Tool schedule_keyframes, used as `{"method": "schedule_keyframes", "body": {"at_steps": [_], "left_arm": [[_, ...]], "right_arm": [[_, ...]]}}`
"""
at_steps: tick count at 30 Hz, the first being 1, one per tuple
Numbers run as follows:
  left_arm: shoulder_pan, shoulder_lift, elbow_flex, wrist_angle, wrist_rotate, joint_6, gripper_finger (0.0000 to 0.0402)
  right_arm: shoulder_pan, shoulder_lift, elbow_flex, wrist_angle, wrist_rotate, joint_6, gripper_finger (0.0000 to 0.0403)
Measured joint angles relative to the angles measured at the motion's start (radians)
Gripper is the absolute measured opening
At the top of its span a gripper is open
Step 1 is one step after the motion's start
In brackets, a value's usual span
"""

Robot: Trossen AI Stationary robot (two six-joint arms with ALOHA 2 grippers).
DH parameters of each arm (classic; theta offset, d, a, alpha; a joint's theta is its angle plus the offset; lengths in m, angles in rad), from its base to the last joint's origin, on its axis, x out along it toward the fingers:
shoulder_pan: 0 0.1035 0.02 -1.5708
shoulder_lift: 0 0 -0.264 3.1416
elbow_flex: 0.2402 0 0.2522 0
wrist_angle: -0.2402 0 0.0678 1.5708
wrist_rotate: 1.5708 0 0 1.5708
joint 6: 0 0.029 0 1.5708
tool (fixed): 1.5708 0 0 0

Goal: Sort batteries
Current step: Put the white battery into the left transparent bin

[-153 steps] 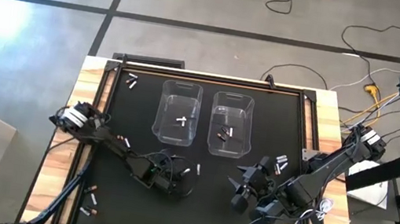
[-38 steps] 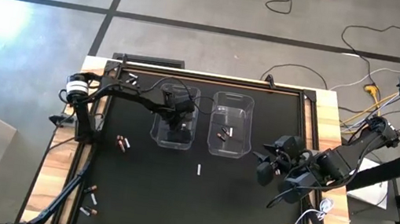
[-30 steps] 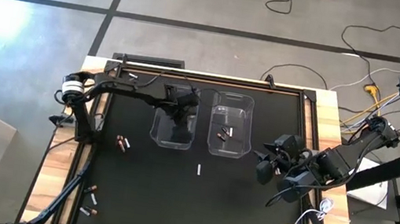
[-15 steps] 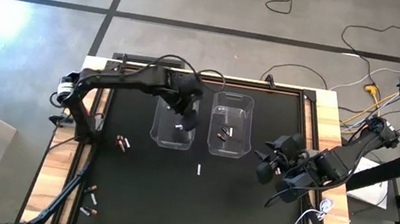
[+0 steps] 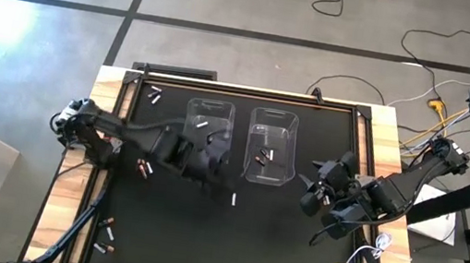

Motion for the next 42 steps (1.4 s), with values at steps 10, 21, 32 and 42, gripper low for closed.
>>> {"method": "schedule_keyframes", "body": {"at_steps": [10, 21, 32, 42], "left_arm": [[-0.131, 0.167, -0.006, 0.023, -0.203, -0.316, 0.0229], [-0.147, 0.462, 0.15, 0.057, -0.19, -0.523, 0.0228], [-0.112, 0.648, 0.37, -0.229, -0.187, -0.623, 0.0232], [-0.077, 0.663, 0.31, -0.226, -0.146, -0.692, 0.0231]], "right_arm": [[0.0, 0.0, 0.0, 0.008, -0.048, -0.04, 0.0292], [0.003, 0.0, 0.0, 0.01, -0.207, -0.003, 0.0311], [0.003, 0.0, 0.0, 0.012, -0.207, -0.003, 0.0297], [0.003, 0.0, -0.001, 0.012, -0.221, -0.003, 0.0305]]}}
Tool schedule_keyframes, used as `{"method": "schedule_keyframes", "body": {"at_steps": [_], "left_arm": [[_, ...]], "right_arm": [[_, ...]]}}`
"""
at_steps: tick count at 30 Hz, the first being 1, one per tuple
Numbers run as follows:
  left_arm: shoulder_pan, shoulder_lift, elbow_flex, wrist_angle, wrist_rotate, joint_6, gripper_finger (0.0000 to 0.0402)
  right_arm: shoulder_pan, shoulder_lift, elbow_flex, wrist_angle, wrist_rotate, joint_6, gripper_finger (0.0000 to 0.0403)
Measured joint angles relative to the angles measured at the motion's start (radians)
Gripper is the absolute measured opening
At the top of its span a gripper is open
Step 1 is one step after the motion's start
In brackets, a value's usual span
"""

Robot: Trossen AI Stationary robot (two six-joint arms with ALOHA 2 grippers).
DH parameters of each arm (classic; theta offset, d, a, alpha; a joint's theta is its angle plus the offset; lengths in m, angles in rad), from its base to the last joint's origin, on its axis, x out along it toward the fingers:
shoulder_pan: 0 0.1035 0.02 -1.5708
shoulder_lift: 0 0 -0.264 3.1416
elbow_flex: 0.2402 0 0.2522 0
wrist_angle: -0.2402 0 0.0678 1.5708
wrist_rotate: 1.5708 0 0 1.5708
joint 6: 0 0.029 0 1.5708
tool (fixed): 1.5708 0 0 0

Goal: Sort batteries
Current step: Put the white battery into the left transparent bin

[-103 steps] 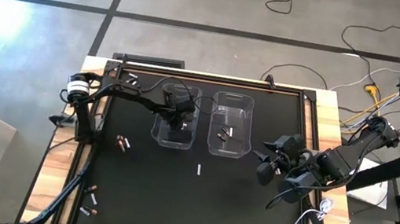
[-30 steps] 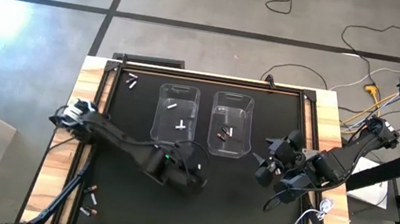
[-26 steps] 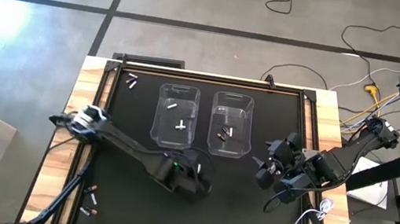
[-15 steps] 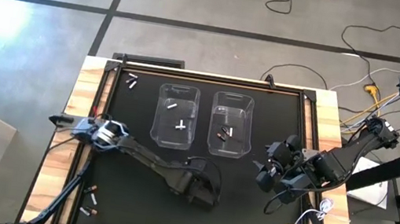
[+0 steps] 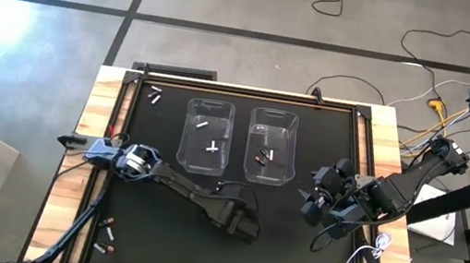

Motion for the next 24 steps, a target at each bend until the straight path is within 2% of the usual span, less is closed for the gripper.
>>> {"method": "schedule_keyframes", "body": {"at_steps": [7, 13, 20, 24], "left_arm": [[0.019, -0.001, -0.052, 0.08, 0.014, 0.008, 0.023], [0.043, -0.003, -0.09, 0.128, 0.026, -0.015, 0.023], [0.06, -0.008, -0.146, 0.222, 0.035, 0.055, 0.023], [0.053, -0.008, -0.154, 0.214, 0.031, 0.084, 0.0204]], "right_arm": [[0.0, 0.0, 0.0, 0.0, 0.0, -0.002, 0.0315], [0.0, 0.0, -0.008, 0.0, 0.0, -0.001, 0.0309], [0.0, 0.0, -0.011, 0.002, -0.005, 0.0, 0.0298], [0.0, 0.0, -0.017, 0.004, -0.005, 0.0, 0.0295]]}}
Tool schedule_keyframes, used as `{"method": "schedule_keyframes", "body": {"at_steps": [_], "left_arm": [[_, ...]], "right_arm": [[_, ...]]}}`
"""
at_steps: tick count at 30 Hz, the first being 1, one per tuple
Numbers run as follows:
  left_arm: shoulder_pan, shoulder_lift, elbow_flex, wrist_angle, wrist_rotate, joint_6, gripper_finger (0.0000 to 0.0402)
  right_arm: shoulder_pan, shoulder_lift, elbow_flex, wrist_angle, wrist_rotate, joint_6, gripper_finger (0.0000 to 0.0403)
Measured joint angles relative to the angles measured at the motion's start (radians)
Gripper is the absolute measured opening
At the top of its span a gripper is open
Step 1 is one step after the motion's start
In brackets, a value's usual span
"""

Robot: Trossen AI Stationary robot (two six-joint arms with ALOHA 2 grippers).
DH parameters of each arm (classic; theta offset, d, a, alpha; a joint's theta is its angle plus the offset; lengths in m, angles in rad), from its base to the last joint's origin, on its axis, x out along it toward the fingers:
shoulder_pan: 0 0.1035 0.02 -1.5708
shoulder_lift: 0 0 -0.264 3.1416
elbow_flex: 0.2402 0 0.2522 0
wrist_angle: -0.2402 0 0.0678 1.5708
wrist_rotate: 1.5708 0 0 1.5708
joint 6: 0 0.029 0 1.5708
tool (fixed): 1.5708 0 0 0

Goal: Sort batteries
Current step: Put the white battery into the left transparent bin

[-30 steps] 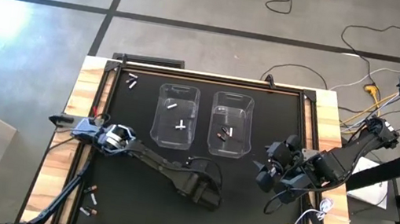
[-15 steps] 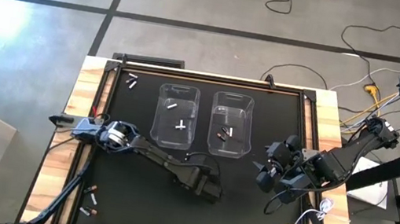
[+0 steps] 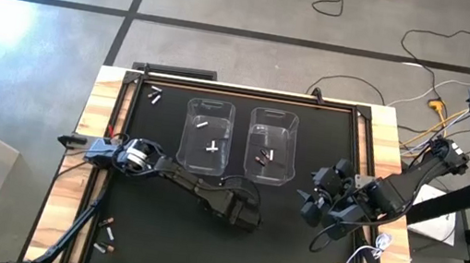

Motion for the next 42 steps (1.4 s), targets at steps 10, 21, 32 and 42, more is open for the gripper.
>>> {"method": "schedule_keyframes", "body": {"at_steps": [10, 21, 32, 42], "left_arm": [[-0.008, 0.002, -0.025, -0.021, -0.018, 0.12, 0.0066], [-0.018, 0.004, -0.019, -0.004, -0.023, 0.343, 0.0011], [-0.124, 0.004, 0.094, -0.077, -0.042, 0.734, 0.0011], [-0.162, -0.067, 0.193, -0.252, -0.141, 0.992, 0.0011]], "right_arm": [[0.0, 0.0, -0.055, 0.042, -0.018, 0.059, 0.0283], [0.0, 0.0, -0.075, 0.091, -0.054, 0.02, 0.0267], [0.0, 0.0, -0.091, 0.138, -0.059, -0.027, 0.0254], [0.0, 0.0, -0.143, 0.291, -0.101, -0.027, 0.0258]]}}
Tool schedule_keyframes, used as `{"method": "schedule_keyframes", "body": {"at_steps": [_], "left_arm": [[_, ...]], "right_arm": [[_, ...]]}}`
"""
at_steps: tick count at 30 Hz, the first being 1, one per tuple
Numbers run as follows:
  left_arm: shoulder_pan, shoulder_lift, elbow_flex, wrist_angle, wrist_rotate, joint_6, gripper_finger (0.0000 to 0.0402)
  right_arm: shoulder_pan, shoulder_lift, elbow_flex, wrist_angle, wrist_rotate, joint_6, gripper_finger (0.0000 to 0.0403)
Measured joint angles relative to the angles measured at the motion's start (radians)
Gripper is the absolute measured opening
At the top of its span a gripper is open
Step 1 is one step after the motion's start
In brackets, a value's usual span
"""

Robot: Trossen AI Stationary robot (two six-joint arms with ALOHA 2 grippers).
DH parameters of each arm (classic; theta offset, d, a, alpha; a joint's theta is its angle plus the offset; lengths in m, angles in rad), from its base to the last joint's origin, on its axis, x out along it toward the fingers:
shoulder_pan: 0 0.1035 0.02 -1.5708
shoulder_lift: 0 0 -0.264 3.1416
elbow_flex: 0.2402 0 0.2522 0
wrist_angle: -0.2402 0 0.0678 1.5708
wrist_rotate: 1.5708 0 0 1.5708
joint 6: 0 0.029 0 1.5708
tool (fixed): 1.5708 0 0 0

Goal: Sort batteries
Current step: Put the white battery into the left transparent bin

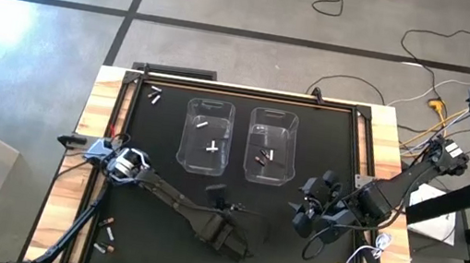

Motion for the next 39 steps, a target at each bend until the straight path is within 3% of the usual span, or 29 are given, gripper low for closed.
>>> {"method": "schedule_keyframes", "body": {"at_steps": [8, 15, 26, 33, 39], "left_arm": [[0.005, -0.207, -0.011, 0.001, -0.15, 0.161, 0.001], [0.067, -0.467, -0.19, 0.006, -0.207, 0.193, 0.001], [0.31, -0.774, -0.656, 0.266, 0.025, 0.188, 0.001], [0.504, -0.775, -0.81, 0.359, 0.205, 0.229, 0.001], [0.572, -0.75, -0.875, 0.449, 0.234, 0.391, 0.001]], "right_arm": [[-0.001, 0.0, -0.002, 0.008, -0.002, -0.011, 0.0265], [-0.004, 0.0, -0.003, 0.018, 0.042, 0.001, 0.0253], [-0.074, 0.0, -0.003, 0.09, 0.122, -0.007, 0.0247], [-0.129, 0.0, -0.003, 0.107, 0.122, 0.012, 0.0261], [-0.151, 0.0, -0.002, 0.152, 0.119, 0.018, 0.0265]]}}
